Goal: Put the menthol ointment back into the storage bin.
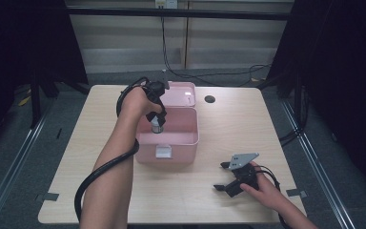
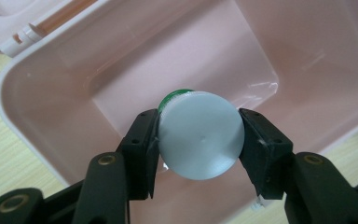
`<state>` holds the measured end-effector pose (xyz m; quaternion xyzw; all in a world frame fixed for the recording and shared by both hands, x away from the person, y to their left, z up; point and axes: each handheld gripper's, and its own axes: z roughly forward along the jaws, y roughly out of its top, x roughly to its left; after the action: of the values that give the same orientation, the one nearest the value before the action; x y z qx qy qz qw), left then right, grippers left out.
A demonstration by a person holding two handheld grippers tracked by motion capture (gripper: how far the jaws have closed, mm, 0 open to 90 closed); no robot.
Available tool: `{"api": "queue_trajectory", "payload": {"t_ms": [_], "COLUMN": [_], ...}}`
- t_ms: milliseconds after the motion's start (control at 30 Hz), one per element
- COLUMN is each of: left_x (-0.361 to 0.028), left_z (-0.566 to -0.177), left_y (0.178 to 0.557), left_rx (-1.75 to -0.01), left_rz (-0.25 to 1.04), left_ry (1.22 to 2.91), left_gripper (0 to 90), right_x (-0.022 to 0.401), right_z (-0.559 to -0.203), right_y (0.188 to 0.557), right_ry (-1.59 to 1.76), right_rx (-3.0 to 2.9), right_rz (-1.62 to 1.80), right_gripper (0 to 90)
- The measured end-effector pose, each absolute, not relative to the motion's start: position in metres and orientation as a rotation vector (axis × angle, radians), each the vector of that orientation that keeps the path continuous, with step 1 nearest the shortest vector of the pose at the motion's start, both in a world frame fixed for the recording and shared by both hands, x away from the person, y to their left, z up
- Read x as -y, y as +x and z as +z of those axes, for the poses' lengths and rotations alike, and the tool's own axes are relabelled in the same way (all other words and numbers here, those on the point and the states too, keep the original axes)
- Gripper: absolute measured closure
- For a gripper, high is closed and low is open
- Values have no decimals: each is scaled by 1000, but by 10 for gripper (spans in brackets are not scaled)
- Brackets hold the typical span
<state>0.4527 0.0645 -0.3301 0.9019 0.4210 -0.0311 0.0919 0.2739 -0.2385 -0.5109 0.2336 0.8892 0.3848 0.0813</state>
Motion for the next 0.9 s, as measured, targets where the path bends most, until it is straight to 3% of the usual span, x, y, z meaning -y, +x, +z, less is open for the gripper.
{"api": "queue_trajectory", "payload": {"t_ms": [900], "left_x": [-66], "left_z": [-367], "left_y": [472], "left_rx": [-1495], "left_rz": [-71], "left_ry": [2534], "left_gripper": [501], "right_x": [238], "right_z": [-511], "right_y": [274], "right_ry": [694], "right_rx": [-2655], "right_rz": [1151], "right_gripper": [111]}}
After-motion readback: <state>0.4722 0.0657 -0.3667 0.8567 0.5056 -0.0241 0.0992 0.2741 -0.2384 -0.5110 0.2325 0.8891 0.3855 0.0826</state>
